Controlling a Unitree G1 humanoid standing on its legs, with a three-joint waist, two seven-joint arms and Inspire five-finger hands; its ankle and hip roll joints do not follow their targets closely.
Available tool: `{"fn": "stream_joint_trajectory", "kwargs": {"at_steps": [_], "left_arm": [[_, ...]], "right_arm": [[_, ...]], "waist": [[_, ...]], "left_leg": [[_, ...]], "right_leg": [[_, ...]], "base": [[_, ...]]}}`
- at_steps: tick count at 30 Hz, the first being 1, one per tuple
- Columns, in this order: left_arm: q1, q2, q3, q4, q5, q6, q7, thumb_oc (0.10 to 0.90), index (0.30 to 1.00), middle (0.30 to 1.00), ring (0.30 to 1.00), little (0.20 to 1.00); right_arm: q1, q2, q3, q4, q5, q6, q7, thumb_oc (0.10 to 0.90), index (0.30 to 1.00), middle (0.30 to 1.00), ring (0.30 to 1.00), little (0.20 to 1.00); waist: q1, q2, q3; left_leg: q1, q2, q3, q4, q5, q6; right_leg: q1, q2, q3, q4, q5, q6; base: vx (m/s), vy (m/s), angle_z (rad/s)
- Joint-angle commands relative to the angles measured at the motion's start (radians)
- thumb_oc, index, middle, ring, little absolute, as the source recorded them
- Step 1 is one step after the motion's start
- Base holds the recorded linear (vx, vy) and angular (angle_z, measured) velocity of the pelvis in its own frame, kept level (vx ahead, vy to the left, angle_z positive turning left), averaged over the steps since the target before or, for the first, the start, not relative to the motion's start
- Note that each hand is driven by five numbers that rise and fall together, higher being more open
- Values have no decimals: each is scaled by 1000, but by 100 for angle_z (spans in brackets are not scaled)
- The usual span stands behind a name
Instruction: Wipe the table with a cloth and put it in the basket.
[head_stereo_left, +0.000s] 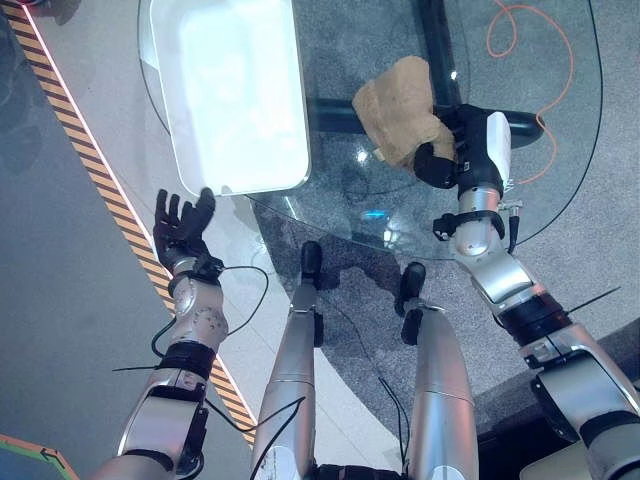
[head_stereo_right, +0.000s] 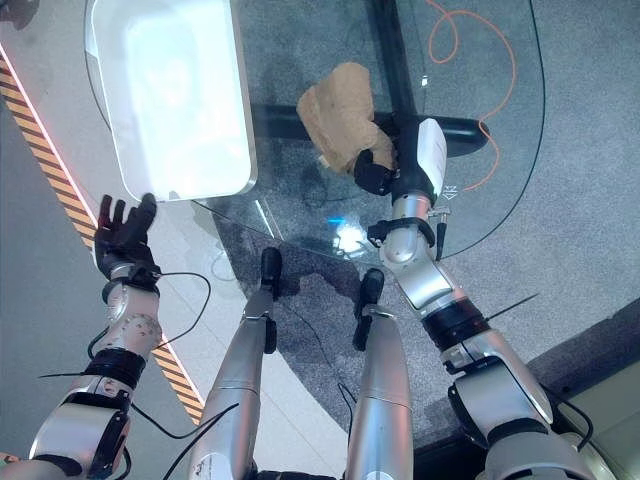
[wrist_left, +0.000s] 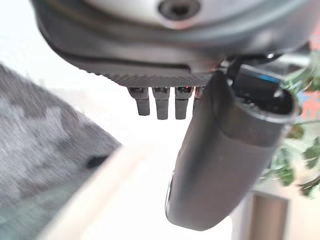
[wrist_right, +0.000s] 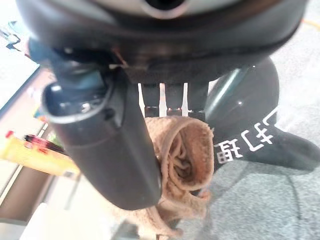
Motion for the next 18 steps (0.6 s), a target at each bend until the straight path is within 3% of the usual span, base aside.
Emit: {"fn": "stream_joint_trajectory", "kwargs": {"at_steps": [1,9,18], "left_arm": [[6,64,76,-91,-60,-136,-103,800,900,900,900,900],[12,-10,81,-288,-62,-139,-240,800,900,900,900,900],[33,-39,17,-543,-4,17,-315,800,900,900,900,900]], "right_arm": [[-52,3,-63,-229,-93,-167,-14,100,300,300,300,200],[-30,23,-108,-319,-139,-197,31,100,300,300,300,200],[12,43,-147,-401,-159,-241,68,100,300,300,300,200]], "waist": [[-7,-24,-27],[-7,-26,-27],[-11,-30,-27]], "left_leg": [[3,-33,70,117,-118,82],[-1,-31,72,126,-127,81],[3,-32,77,127,-133,87]], "right_leg": [[23,22,2,-95,82,22],[25,19,2,-94,80,26],[34,22,1,-102,86,30]], "base": [[0,0,0],[0,0,0],[0,0,0]]}}
